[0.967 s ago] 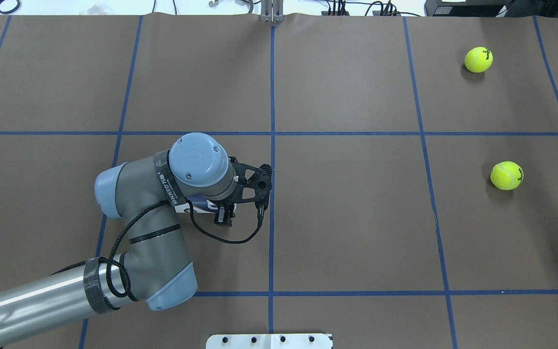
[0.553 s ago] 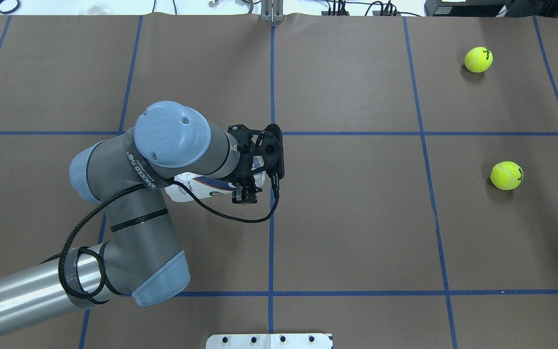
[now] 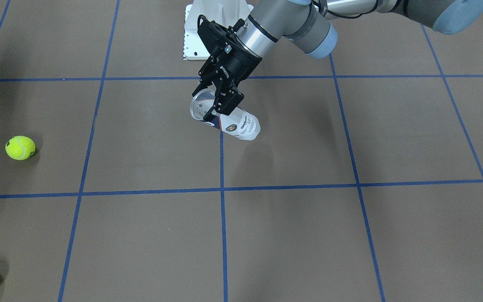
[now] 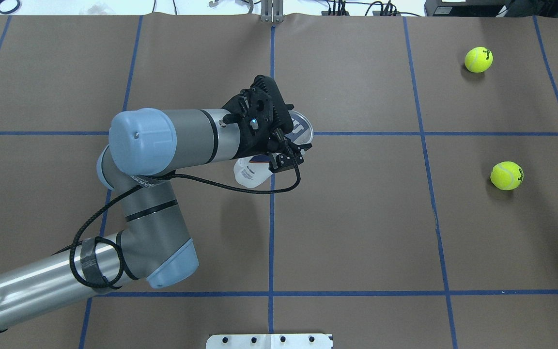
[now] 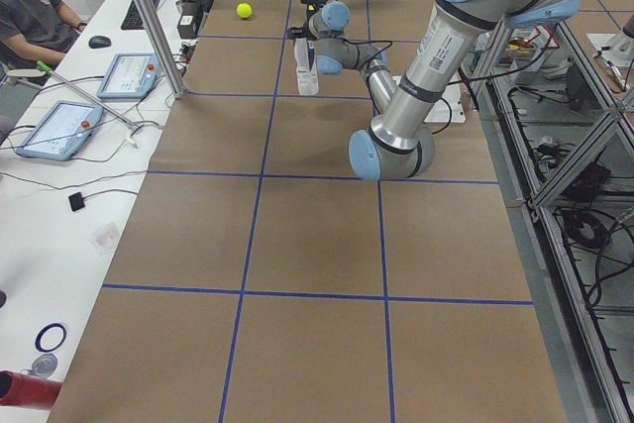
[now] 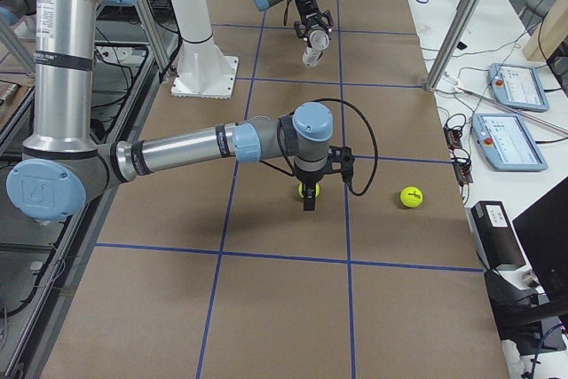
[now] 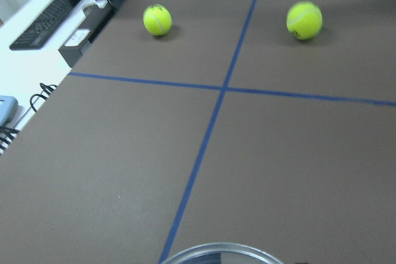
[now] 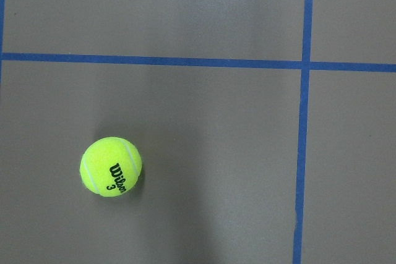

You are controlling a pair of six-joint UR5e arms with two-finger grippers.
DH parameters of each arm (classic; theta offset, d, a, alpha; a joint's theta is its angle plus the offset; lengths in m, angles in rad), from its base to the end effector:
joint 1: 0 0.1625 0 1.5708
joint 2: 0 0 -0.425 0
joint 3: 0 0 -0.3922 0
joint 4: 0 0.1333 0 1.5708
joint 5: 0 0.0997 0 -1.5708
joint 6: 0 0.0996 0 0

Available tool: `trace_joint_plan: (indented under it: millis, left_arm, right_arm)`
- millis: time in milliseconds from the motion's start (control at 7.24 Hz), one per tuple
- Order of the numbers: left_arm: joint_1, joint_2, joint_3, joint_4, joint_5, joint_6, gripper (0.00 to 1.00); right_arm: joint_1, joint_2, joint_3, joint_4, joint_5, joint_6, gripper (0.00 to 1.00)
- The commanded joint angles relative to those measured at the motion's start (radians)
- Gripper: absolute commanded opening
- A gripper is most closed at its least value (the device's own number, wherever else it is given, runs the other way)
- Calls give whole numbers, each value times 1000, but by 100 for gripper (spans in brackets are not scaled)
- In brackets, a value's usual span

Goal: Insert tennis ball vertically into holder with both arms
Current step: 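Lift and rotate the can upright with the left gripper, then grasp the nearer yellow ball with the right gripper while the left holds the can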

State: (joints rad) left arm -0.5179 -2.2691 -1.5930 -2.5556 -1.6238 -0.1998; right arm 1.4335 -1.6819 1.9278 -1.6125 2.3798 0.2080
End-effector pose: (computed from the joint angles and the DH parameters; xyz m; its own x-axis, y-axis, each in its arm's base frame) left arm 0.5041 -0.4346 0.1171 0.4167 0.8890 -0.1897 0.2033 0.1123 0.9727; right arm -0.0002 -0.4490 0.5365 0.6770 -0.0343 0.7352 -0.0059 0.9986 0.0521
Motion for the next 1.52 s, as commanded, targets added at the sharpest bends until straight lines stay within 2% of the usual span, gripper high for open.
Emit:
trace_joint_plan:
  millis: [0,276,415,553,967,1106,1244,1382]
  left_arm:
    - [12,-4,199,-462,126,-122,83]
    - [18,-4,240,-598,151,-135,83]
    - [19,-1,278,-686,156,-133,82]
    - [35,-4,336,-774,198,-133,82]
    - [45,-4,341,-779,206,-133,82]
    - [45,-4,341,-781,208,-133,82]
    - [45,-3,338,-779,206,-135,83]
    - [45,-1,341,-781,208,-135,83]
  right_arm:
    - [-4,5,19,0,-1,44,99]
    - [-8,33,31,0,-1,51,99]
    - [-33,57,39,0,1,120,99]
    - [-83,88,59,0,-1,236,99]
    - [-207,79,16,0,-27,281,99]
    - [-282,79,-7,20,-86,286,99]
    - [-327,77,-51,105,-144,295,99]
    - [-364,79,-103,177,-149,341,99]
